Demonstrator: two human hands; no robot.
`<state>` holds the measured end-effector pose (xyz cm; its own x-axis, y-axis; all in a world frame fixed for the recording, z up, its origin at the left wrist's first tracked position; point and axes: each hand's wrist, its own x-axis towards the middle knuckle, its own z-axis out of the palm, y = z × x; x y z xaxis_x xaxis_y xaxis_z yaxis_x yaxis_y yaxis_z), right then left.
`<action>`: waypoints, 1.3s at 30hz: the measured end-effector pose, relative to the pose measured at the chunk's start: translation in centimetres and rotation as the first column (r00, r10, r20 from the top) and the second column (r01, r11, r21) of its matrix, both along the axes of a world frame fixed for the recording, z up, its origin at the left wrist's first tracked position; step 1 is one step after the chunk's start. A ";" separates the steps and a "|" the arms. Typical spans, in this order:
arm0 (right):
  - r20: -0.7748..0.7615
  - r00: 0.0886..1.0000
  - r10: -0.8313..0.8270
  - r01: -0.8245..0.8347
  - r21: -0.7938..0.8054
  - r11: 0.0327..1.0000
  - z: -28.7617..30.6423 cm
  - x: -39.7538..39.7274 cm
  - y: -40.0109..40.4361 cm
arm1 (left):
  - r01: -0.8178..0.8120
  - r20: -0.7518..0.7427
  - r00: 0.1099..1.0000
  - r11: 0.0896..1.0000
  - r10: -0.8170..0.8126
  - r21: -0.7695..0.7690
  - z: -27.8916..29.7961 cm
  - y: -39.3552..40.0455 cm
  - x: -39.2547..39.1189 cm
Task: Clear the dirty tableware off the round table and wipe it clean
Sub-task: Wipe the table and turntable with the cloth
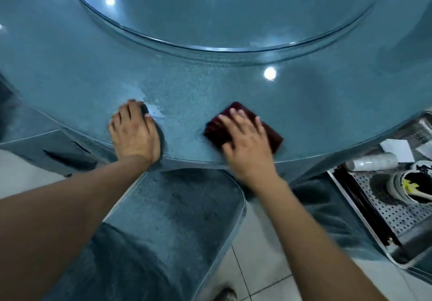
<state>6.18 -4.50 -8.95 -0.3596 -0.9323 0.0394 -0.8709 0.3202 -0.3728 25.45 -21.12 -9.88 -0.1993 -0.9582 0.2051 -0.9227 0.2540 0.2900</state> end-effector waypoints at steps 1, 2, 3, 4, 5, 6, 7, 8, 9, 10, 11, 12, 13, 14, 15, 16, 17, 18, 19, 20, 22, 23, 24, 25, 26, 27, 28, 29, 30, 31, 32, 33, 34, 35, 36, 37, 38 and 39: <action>-0.002 0.995 -0.101 0.101 0.015 0.995 0.0 -3.2 0.8 | 0.001 0.004 1.000 1.000 -0.001 0.004 0.0 0.0 0.0; -0.001 0.978 -0.210 0.210 0.041 0.977 0.2 -6.5 1.8 | 0.007 0.002 1.000 1.000 -0.007 0.003 -0.1 0.0 0.0; -0.013 0.949 -0.314 0.314 0.067 0.947 0.4 -9.4 2.9 | 0.019 -0.008 1.000 1.000 -0.019 -0.003 -0.2 0.1 0.0; -0.034 0.914 -0.404 0.405 0.092 0.909 0.7 -11.6 3.7 | 0.032 -0.018 0.999 0.999 -0.032 -0.014 -0.3 0.2 0.0; -0.054 0.879 -0.475 0.478 0.114 0.871 0.9 -12.7 4.0 | 0.037 -0.025 0.999 0.999 -0.038 -0.025 -0.3 0.2 0.0; -0.070 0.846 -0.528 0.533 0.130 0.836 0.8 -12.7 3.8 | 0.035 -0.031 0.999 0.999 -0.036 -0.033 -0.2 0.2 -0.1; -0.084 0.821 -0.565 0.571 0.131 0.810 0.6 -11.7 3.0 | 0.032 -0.042 0.999 0.999 -0.034 -0.034 -0.1 0.3 -0.1; -0.097 0.810 -0.578 0.586 0.120 0.801 0.4 -10.0 1.6 | 0.033 -0.055 0.998 0.999 -0.035 -0.030 0.0 0.4 -0.1; -0.105 0.822 -0.560 0.569 0.097 0.817 0.2 -7.5 -0.1 | 0.035 -0.067 0.997 0.999 -0.037 -0.024 0.1 0.4 -0.2; -0.116 0.852 -0.510 0.519 0.070 0.852 -0.1 -4.4 -2.1 | 0.043 -0.081 0.996 0.999 -0.044 -0.011 0.2 0.4 -0.2; -0.131 0.889 -0.440 0.448 0.038 0.893 -0.3 -1.0 -4.1 | 0.060 -0.103 0.993 0.998 -0.058 0.008 0.2 0.4 -0.1; -0.148 0.924 -0.353 0.358 0.004 0.934 -0.6 2.7 -6.1 | 0.085 -0.137 0.987 0.996 -0.080 0.032 0.2 0.3 0.0; -0.164 0.953 -0.255 0.254 -0.027 0.967 -0.8 6.6 -8.0 | 0.118 -0.192 0.976 0.991 -0.105 0.056 0.4 -0.2 0.5; -0.173 0.973 -0.151 0.145 -0.045 0.988 -1.0 10.2 -9.5 | 0.156 -0.273 0.953 0.984 -0.128 0.082 0.7 -0.9 1.2; -0.172 0.983 -0.057 0.050 -0.041 0.998 -0.9 13.4 -10.7 | 0.200 -0.362 0.920 0.975 -0.152 0.099 1.0 -1.9 2.4; -0.156 0.987 0.020 -0.023 -0.021 1.000 -0.7 15.6 -11.4 | 0.242 -0.424 0.887 0.965 -0.180 0.097 1.3 -3.2 4.0; -0.141 0.987 0.075 -0.076 -0.002 0.997 -0.4 16.6 -11.7 | 0.271 -0.443 0.871 0.960 -0.212 0.074 1.6 -4.8 5.8; -0.135 0.985 0.108 -0.107 0.012 0.994 -0.1 16.3 -11.6 | 0.290 -0.419 0.873 0.956 -0.250 0.035 1.8 -6.7 7.7; -0.137 0.985 0.102 -0.099 0.030 0.995 0.1 15.3 -11.1 | 0.308 -0.366 0.885 0.951 -0.288 -0.005 1.9 -8.8 9.5; -0.141 0.989 0.051 -0.044 0.052 0.998 0.0 13.8 -10.3 | 0.327 -0.297 0.898 0.944 -0.323 -0.040 1.8 -11.0 11.2; -0.173 0.955 -0.243 0.255 0.054 0.965 -0.1 9.7 -8.1 | 0.373 -0.162 0.909 0.924 -0.383 -0.089 1.6 -15.6 13.8; -0.172 0.886 -0.431 0.447 0.063 0.892 0.0 7.6 -6.9 | 0.388 -0.108 0.911 0.916 -0.398 -0.103 1.4 -17.7 14.7; -0.161 0.791 -0.590 0.606 0.085 0.791 0.2 5.9 -6.0 | 0.397 -0.064 0.912 0.910 -0.406 -0.116 1.3 -19.7 15.5; -0.150 0.700 -0.698 0.713 0.111 0.692 0.4 5.0 -5.7 | 0.404 -0.033 0.911 0.906 -0.411 -0.128 1.1 -21.5 16.1; -0.150 0.633 -0.759 0.774 0.120 0.622 0.4 5.2 -6.3 | 0.408 -0.017 0.910 0.903 -0.414 -0.137 1.0 -23.0 16.4; -0.152 0.614 -0.775 0.790 0.106 0.604 0.4 6.5 -7.7 | 0.414 -0.012 0.908 0.899 -0.420 -0.142 0.9 -24.1 16.5; -0.166 0.648 -0.743 0.759 0.074 0.646 0.3 8.7 -9.8 | 0.425 -0.016 0.902 0.895 -0.431 -0.137 0.7 -24.9 16.4; -0.182 0.719 -0.671 0.687 0.037 0.726 0.1 11.8 -12.2 | 0.435 -0.025 0.897 0.891 -0.442 -0.127 0.6 -25.5 16.2; -0.190 0.800 -0.569 0.582 0.014 0.813 -0.1 15.3 -15.0 | 0.443 -0.035 0.893 0.889 -0.450 -0.117 0.5 -25.8 15.7; -0.169 0.875 -0.453 0.460 0.006 0.888 -0.2 18.9 -17.7 | 0.449 -0.035 0.890 0.887 -0.455 -0.105 0.4 -25.9 15.4; -0.136 0.928 -0.347 0.351 0.008 0.936 -0.1 22.5 -20.1 | 0.453 -0.030 0.889 0.887 -0.457 -0.091 0.2 -25.9 15.1; -0.104 0.961 -0.257 0.260 0.012 0.966 0.0 25.3 -22.2 | 0.455 -0.030 0.889 0.887 -0.458 -0.075 0.0 -25.9 14.9; -0.073 0.978 -0.194 0.196 0.021 0.980 0.4 27.0 -23.5 | 0.452 -0.038 0.890 0.890 -0.455 -0.062 0.0 -26.0 14.8; -0.059 0.987 -0.150 0.152 0.031 0.988 0.5 27.5 -23.9 | 0.450 -0.047 0.891 0.892 -0.452 -0.050 0.1 -25.9 14.8; -0.065 0.992 -0.107 0.110 0.037 0.993 0.7 26.7 -23.5 | 0.448 -0.050 0.892 0.893 -0.450 -0.039 0.2 -25.8 14.8; -0.077 0.993 -0.093 0.096 0.049 0.994 0.7 25.0 -22.3 | 0.446 -0.048 0.893 0.894 -0.447 -0.029 0.3 -25.8 14.8; -0.082 0.988 -0.131 0.136 0.064 0.989 0.6 22.6 -20.6 | 0.444 -0.046 0.895 0.896 -0.444 -0.015 0.5 -25.7 14.8; -0.091 0.970 -0.224 0.231 0.072 0.970 0.6 19.6 -18.4 | 0.441 -0.046 0.896 0.897 -0.441 0.002 0.7 -25.7 14.8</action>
